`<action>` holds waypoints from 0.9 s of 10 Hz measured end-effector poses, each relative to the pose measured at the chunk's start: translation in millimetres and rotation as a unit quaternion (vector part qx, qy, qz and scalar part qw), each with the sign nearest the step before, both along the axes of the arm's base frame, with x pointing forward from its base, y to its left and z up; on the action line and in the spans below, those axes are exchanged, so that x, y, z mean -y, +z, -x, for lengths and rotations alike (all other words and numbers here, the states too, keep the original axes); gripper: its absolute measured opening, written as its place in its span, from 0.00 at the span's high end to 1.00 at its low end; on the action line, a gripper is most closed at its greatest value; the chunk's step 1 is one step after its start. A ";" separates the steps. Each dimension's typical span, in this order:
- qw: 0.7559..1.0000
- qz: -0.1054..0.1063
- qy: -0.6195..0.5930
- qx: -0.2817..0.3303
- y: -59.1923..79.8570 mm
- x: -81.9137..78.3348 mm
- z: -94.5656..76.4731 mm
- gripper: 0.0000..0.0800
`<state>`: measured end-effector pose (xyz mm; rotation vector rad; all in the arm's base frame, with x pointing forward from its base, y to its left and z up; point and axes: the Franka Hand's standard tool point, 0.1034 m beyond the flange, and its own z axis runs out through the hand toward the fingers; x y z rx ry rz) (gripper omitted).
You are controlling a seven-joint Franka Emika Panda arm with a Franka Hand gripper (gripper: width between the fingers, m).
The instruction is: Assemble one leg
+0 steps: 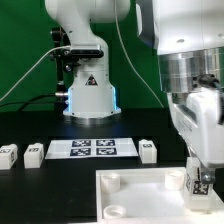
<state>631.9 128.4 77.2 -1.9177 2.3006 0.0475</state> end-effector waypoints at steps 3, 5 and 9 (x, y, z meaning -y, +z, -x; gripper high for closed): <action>0.999 0.003 0.037 0.004 -0.6 -1.0 0.5 0.33; 0.977 0.020 0.212 0.022 -1.0 1.3 0.9 0.20; 0.891 0.049 0.449 0.045 -1.1 -3.4 2.0 0.19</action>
Offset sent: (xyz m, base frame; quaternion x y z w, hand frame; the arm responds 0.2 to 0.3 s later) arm 0.0000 0.0000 0.0000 0.0000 0.0000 -0.1790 0.9838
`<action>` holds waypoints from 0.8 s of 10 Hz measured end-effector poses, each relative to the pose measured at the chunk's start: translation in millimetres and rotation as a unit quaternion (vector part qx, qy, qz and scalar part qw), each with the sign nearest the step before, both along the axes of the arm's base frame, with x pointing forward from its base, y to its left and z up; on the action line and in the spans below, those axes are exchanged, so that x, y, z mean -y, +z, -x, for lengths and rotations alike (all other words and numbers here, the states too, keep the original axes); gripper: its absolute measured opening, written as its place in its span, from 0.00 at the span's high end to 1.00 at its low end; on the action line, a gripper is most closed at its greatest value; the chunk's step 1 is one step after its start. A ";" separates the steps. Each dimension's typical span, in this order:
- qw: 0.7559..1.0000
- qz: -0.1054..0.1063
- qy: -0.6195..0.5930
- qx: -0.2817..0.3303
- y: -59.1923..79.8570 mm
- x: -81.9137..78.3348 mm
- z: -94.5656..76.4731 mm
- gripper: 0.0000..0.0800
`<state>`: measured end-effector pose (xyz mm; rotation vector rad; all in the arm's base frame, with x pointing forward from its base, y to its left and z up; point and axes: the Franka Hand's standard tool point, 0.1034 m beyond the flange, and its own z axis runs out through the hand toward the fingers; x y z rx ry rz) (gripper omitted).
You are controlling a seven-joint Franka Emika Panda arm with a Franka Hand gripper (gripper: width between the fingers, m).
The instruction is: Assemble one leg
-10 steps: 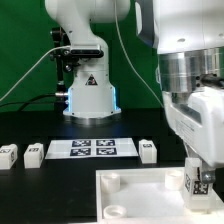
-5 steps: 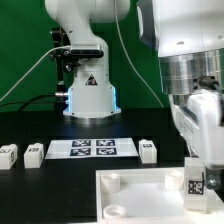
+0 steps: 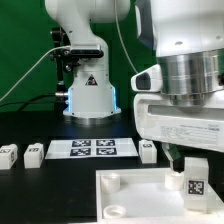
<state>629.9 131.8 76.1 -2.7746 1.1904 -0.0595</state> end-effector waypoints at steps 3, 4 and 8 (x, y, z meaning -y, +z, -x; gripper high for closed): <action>0.987 0.014 0.158 0.015 -0.2 3.7 -0.7 0.19; 0.986 0.015 0.166 0.016 -0.3 3.9 -0.7 0.19; 0.997 0.009 0.079 0.005 -2.2 8.7 1.1 0.63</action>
Offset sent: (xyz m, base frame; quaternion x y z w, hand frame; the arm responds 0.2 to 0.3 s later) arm 0.0000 0.0000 0.0000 0.0000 0.0000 -0.1790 0.9838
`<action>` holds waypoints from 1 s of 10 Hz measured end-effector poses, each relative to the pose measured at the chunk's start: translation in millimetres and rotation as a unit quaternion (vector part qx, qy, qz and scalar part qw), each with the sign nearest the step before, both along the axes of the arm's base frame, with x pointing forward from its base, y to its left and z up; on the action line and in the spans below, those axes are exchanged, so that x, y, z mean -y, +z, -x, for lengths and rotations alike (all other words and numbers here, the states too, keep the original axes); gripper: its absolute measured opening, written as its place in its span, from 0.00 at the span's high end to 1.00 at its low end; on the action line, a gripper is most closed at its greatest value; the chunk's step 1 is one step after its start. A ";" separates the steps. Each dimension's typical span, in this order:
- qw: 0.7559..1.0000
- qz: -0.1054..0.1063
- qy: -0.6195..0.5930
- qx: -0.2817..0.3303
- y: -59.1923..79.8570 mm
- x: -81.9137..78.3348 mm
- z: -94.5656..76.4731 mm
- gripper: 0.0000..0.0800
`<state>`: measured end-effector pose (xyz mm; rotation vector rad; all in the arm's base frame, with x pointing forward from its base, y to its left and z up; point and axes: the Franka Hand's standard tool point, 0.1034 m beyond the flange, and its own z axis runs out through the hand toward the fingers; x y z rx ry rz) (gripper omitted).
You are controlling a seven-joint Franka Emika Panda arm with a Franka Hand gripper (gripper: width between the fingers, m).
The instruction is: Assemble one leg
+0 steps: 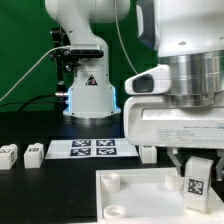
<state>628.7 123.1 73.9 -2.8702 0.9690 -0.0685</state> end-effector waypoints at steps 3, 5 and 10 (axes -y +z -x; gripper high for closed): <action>0.990 -0.013 -0.137 -0.013 -0.2 -0.6 -0.2 0.63; 0.947 -0.042 -0.316 -0.032 -1.3 1.4 -1.9 0.63; 0.891 -0.066 -0.446 -0.043 -2.9 -0.1 -2.5 0.60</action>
Offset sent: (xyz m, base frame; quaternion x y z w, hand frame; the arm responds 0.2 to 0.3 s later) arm 0.0108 -0.0017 0.0046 -0.0116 -0.0130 0.2481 0.9686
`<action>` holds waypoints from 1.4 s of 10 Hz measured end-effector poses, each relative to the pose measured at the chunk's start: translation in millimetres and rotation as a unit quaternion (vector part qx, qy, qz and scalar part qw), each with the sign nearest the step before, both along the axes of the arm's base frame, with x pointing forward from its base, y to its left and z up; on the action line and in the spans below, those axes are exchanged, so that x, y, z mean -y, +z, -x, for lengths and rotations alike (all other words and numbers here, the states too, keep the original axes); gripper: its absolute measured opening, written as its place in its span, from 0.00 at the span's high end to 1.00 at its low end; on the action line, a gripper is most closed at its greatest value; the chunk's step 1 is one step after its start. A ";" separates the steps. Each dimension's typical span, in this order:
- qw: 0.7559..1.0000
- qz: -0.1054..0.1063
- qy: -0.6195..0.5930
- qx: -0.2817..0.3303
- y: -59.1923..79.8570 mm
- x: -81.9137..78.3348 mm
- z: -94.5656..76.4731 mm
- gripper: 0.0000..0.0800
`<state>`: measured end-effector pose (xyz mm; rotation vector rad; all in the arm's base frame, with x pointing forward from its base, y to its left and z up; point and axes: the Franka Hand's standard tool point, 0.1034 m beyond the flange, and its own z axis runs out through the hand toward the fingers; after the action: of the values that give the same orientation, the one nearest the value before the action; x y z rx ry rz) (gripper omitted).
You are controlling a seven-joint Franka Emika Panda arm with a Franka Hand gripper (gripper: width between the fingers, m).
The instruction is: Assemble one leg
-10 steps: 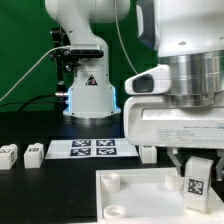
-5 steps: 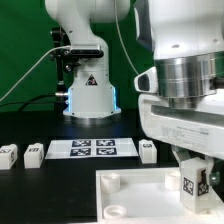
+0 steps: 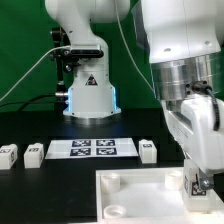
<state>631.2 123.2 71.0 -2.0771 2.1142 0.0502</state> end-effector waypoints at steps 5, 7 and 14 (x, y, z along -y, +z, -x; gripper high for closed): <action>0.949 0.032 0.309 0.046 1.9 -1.7 0.1 0.20; 0.908 0.047 0.413 0.059 1.2 -0.2 0.1 0.19; 0.739 0.095 0.663 0.073 6.7 8.7 -7.1 0.40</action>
Offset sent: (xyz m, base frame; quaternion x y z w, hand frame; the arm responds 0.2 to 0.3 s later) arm -0.0057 0.0102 0.0089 -0.0132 -0.0243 -0.3958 0.9179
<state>638.4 114.5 77.7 -3.0534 0.1762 -0.1444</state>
